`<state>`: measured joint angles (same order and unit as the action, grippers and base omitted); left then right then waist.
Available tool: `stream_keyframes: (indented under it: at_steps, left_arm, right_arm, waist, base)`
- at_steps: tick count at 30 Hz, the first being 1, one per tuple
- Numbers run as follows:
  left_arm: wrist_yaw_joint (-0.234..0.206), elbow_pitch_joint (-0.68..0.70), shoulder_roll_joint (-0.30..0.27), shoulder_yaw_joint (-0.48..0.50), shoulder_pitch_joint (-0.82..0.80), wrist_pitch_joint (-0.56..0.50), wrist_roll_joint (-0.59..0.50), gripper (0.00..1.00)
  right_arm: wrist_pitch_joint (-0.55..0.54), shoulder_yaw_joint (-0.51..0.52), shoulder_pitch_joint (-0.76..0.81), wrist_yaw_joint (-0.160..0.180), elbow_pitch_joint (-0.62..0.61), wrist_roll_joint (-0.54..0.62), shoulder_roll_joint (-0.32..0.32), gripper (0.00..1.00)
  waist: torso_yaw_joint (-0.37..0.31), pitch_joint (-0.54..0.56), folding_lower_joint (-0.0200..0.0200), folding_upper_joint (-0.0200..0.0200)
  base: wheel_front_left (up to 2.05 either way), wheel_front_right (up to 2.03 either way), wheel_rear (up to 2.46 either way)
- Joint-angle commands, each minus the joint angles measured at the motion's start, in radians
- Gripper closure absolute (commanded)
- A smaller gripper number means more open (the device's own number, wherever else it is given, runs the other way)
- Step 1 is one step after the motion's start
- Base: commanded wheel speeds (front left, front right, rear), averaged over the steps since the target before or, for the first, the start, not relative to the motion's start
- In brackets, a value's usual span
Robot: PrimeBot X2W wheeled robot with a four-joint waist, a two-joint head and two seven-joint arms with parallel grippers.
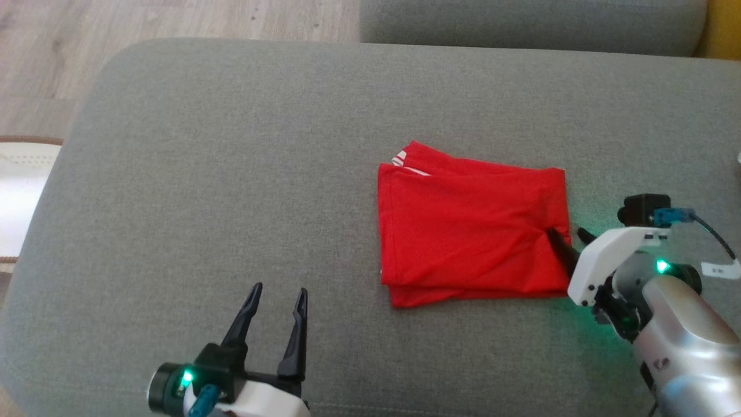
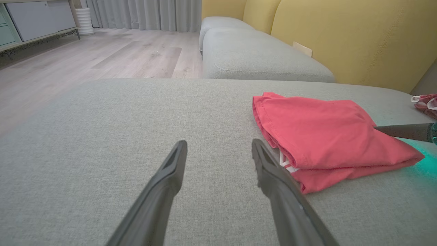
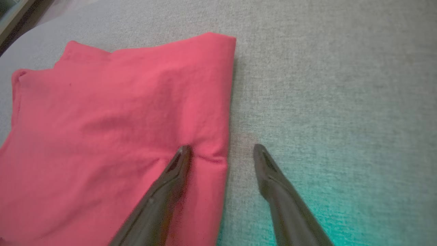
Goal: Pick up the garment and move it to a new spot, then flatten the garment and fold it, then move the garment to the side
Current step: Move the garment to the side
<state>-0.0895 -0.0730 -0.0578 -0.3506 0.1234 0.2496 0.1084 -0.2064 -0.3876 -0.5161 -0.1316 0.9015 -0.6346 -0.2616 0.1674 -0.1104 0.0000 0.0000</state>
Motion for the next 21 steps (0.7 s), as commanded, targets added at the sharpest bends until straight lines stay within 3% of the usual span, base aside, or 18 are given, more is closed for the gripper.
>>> stream_keyframes:
  at_steps: [1, 5, 10, 21]
  left_arm:
    - [-0.012, 0.029, 0.008, 0.024, -0.047, 0.012, -0.001, 0.0]
    - [-0.007, 0.029, 0.008, 0.012, -0.052, 0.012, 0.002, 0.0]
    - [0.002, 0.027, 0.008, -0.001, -0.066, 0.012, -0.022, 0.0]
    - [0.01, 0.038, 0.008, 0.011, -0.152, 0.012, -0.05, 0.0]
  right_arm:
    - [0.004, -0.041, -0.023, 0.001, -0.018, -0.01, -0.01, 1.0]
    - [0.015, -0.084, -0.031, 0.001, -0.031, -0.013, -0.037, 1.0]
    - [0.031, -0.151, -0.077, 0.001, -0.09, -0.005, -0.11, 1.0]
    - [0.033, -0.156, -0.24, 0.001, -0.215, 0.055, -0.352, 1.0]
  waist:
    - [-0.007, -0.006, 0.0, 0.0]
    - [-0.02, -0.015, 0.0, 0.0]
    - [-0.094, -0.045, 0.0, 0.0]
    - [-0.279, -0.147, 0.0, 0.0]
  base:
    - [0.0, 0.0, 0.0]
    - [0.0, 0.0, 0.0]
    - [0.0, 0.0, 0.0]
    - [0.0, 0.0, 0.0]
